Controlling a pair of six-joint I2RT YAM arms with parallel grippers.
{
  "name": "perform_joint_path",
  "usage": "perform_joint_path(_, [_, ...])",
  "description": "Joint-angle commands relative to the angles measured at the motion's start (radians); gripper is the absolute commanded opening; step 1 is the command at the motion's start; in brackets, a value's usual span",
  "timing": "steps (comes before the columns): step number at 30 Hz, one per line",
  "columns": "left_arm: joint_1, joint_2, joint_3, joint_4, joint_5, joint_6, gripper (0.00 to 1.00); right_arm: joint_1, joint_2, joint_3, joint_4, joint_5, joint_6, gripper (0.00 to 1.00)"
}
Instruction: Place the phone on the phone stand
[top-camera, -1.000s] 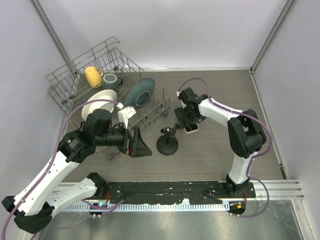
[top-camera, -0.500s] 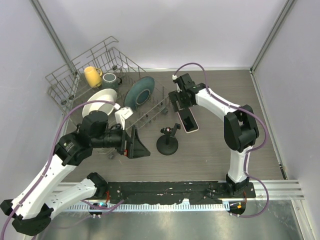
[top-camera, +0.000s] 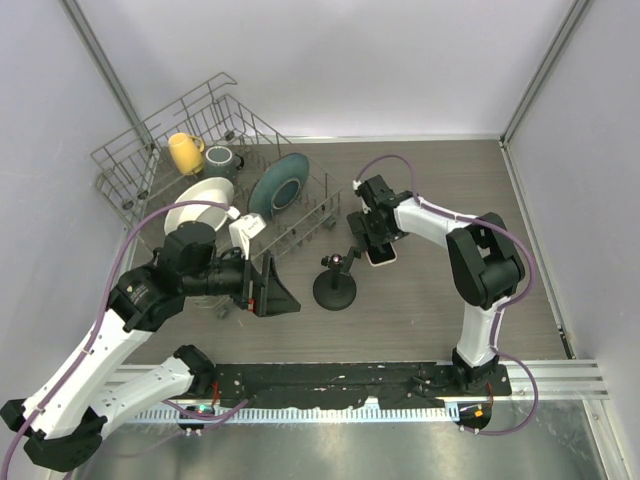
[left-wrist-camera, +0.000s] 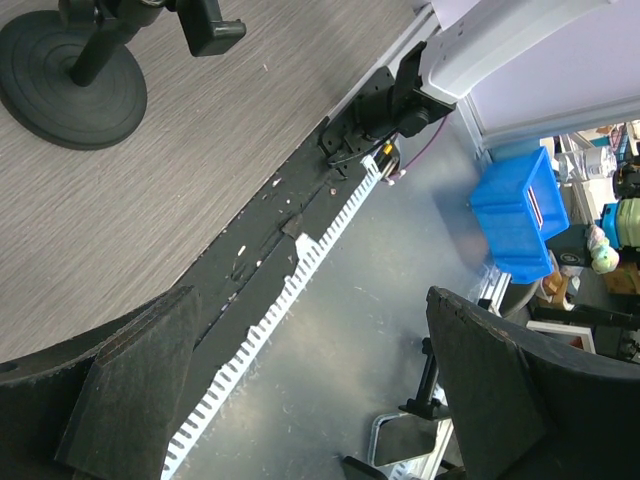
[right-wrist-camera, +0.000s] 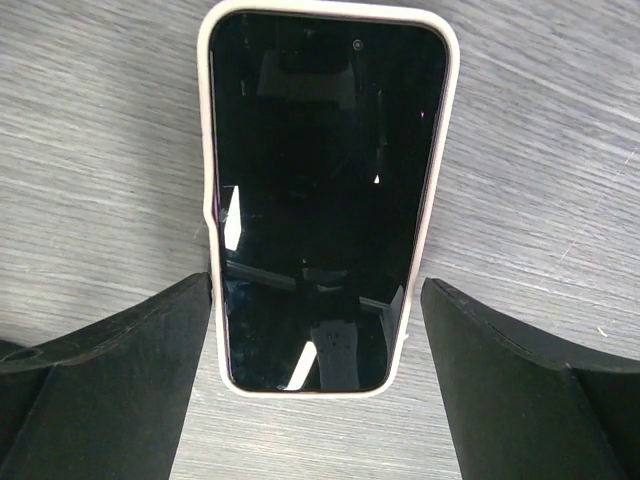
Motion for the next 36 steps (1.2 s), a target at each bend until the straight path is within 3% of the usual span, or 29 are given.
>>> perform_joint_path(1, [0.0, -0.002, 0.014, 0.04, 0.024, -0.003, 1.0, 0.006, -0.061, -0.011, 0.067, -0.011, 0.003, 0.91])
perform_joint_path(15, [0.0, -0.017, 0.008, 0.044, 0.014, -0.022, 1.0, 0.028, 0.016, 0.033, 0.049, 0.107, 0.011, 0.91])
perform_joint_path(21, [0.0, -0.019, 0.004, 0.054, 0.015, -0.031, 1.0, 0.035, 0.019, -0.021, 0.069, 0.121, 0.019, 0.77])
perform_joint_path(28, [0.0, -0.046, 0.011, 0.049, -0.002, -0.046, 1.0, 0.035, -0.039, -0.076, 0.076, 0.129, 0.039, 0.3])
perform_joint_path(31, [0.0, -0.054, 0.011, 0.047, -0.008, -0.055, 1.0, 0.035, -0.096, -0.119, 0.084, 0.144, 0.037, 0.26])
perform_joint_path(36, [0.0, -0.079, -0.006, 0.077, -0.011, -0.081, 1.0, 0.034, -0.165, -0.151, 0.081, 0.152, 0.034, 0.32])
